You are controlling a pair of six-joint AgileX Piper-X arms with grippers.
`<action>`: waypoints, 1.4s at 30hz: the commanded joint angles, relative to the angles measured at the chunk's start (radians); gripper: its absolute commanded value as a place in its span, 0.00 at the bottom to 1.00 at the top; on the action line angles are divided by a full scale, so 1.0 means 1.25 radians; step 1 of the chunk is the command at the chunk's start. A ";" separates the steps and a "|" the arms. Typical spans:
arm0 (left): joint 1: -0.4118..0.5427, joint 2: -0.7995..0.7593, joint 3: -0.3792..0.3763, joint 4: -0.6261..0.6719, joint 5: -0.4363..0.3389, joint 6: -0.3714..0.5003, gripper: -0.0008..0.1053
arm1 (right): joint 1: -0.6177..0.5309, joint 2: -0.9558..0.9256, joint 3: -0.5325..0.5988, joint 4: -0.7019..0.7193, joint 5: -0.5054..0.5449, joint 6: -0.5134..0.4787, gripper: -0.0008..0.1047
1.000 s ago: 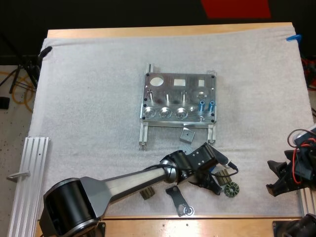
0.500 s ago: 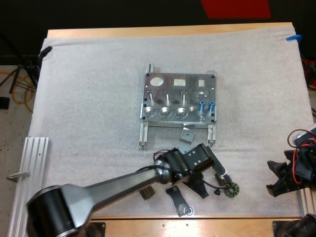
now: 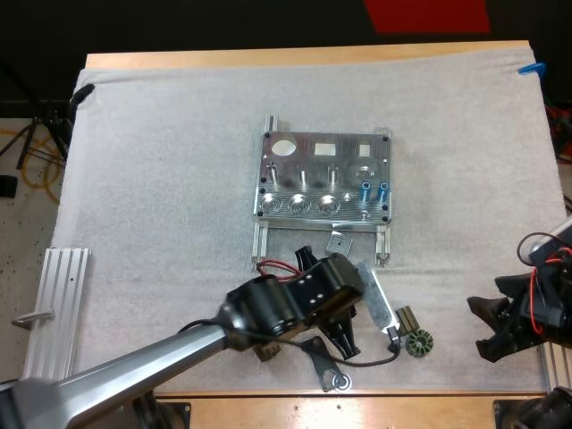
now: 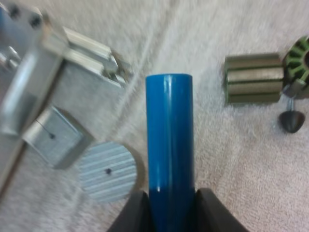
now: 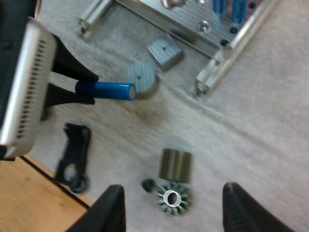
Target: Load cells from right to left
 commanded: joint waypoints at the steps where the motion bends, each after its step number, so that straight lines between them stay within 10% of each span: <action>1: -0.004 -0.027 0.001 0.009 -0.016 0.020 0.02 | 0.000 -0.004 -0.003 -0.017 -0.020 0.002 0.44; 25: -0.004 -0.270 0.001 0.119 0.004 0.122 0.02 | 0.000 0.065 0.037 -0.085 -0.384 0.046 0.44; 42: -0.004 -0.304 0.001 0.122 0.070 0.132 0.02 | 0.000 0.085 0.196 -0.413 -0.494 0.261 0.56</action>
